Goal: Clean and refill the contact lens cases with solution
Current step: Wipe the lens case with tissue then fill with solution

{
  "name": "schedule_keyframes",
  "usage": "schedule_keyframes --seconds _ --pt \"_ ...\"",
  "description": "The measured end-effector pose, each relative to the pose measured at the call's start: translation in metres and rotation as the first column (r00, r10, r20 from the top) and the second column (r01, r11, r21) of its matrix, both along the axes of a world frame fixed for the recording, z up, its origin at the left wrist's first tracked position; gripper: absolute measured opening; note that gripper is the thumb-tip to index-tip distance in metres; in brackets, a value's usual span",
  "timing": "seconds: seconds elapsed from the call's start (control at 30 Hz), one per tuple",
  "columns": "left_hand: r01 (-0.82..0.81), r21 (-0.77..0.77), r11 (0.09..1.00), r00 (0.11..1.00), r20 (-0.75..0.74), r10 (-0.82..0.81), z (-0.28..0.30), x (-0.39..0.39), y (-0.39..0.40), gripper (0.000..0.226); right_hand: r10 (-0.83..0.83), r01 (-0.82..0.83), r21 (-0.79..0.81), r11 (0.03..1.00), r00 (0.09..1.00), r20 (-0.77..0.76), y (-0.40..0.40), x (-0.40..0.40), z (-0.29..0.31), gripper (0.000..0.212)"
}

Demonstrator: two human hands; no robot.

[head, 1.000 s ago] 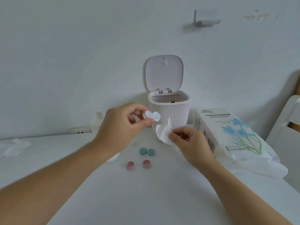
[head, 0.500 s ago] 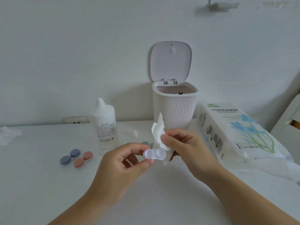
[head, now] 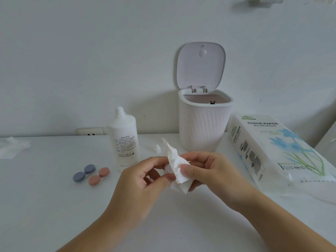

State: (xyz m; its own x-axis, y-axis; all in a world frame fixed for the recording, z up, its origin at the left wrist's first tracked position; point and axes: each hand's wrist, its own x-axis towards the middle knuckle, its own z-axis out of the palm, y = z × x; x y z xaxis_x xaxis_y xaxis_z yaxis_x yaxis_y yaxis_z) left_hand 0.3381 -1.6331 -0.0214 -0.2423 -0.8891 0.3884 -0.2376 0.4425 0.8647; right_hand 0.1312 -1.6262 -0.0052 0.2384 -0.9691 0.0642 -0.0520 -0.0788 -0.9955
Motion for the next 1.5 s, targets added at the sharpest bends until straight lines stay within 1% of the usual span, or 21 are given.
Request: schedule_keyframes --seconds 0.1,0.2,0.33,0.53,0.67,0.83,0.9,0.97,1.1,1.17,1.23,1.27,1.37,1.43,1.5 --pt "-0.018 -0.024 1.0 0.999 0.041 0.019 0.001 0.0 0.0 0.04 0.016 -0.013 0.04 0.999 0.998 -0.057 0.0 -0.001 0.001 0.019" --pt "-0.019 -0.048 0.999 0.997 0.07 0.022 0.002 0.0 -0.001 0.044 0.051 -0.042 0.075 0.996 0.992 -0.119 0.002 -0.001 0.002 0.023" --pt "-0.016 -0.081 0.997 0.995 0.095 0.024 0.001 -0.002 -0.002 0.044 0.083 -0.068 0.088 0.994 0.981 -0.176 0.003 -0.003 0.003 0.03" --pt "0.009 -0.109 0.994 0.991 0.136 0.006 0.006 0.003 -0.005 0.041 0.172 -0.147 0.147 0.978 0.969 -0.174 0.004 -0.004 0.007 0.027" --pt "0.012 -0.103 0.995 0.989 0.147 0.003 0.003 0.003 -0.006 0.031 0.153 -0.13 0.12 0.984 0.966 -0.211 0.004 -0.003 0.005 0.027" --pt "0.018 -0.024 1.0 0.995 0.1 -0.016 -0.002 0.006 -0.009 0.022 0.117 -0.108 0.056 0.993 0.975 -0.191 0.004 -0.002 0.004 0.026" --pt "0.051 0.017 0.999 0.998 0.047 -0.051 -0.004 0.004 -0.006 0.029 0.097 -0.093 0.027 0.995 0.98 -0.173 0.004 -0.001 0.004 0.026" --pt "0.081 0.018 0.997 0.996 0.03 -0.082 -0.007 0.001 -0.004 0.036 0.071 -0.071 0.005 0.997 0.987 -0.142 0.004 0.001 0.003 0.028" --pt "0.07 0.001 0.998 0.997 0.021 -0.07 -0.006 0.0 -0.003 0.038 0.031 -0.035 -0.028 0.999 0.993 -0.118 0.004 0.002 0.0 0.033" --pt "0.06 -0.009 0.998 0.997 0.049 -0.06 -0.004 0.002 -0.004 0.034 0.035 -0.039 -0.028 0.999 0.991 -0.133 0.004 0.001 0.001 0.032" --pt "0.046 -0.033 0.998 0.994 0.098 -0.043 -0.001 0.005 -0.005 0.024 0.06 -0.063 -0.013 0.998 0.985 -0.164 0.005 0.0 0.002 0.03" --pt "0.043 -0.051 0.998 0.991 0.129 -0.036 0.001 0.006 -0.006 0.024 0.081 -0.082 -0.001 0.997 0.98 -0.181 0.005 0.0 0.002 0.03" --pt "0.079 -0.109 0.991 0.976 0.213 -0.054 0.005 0.008 -0.007 0.034 0.154 -0.152 0.028 0.988 0.962 -0.226 0.007 0.003 0.001 0.026" --pt "0.09 -0.117 0.989 0.973 0.223 -0.062 0.005 0.007 -0.008 0.037 0.163 -0.161 0.029 0.987 0.96 -0.228 0.008 0.004 0.001 0.025" --pt "0.062 -0.113 0.992 0.979 0.2 -0.039 0.004 0.006 -0.009 0.037 0.143 -0.142 0.018 0.99 0.967 -0.213 0.007 0.004 0.001 0.023"
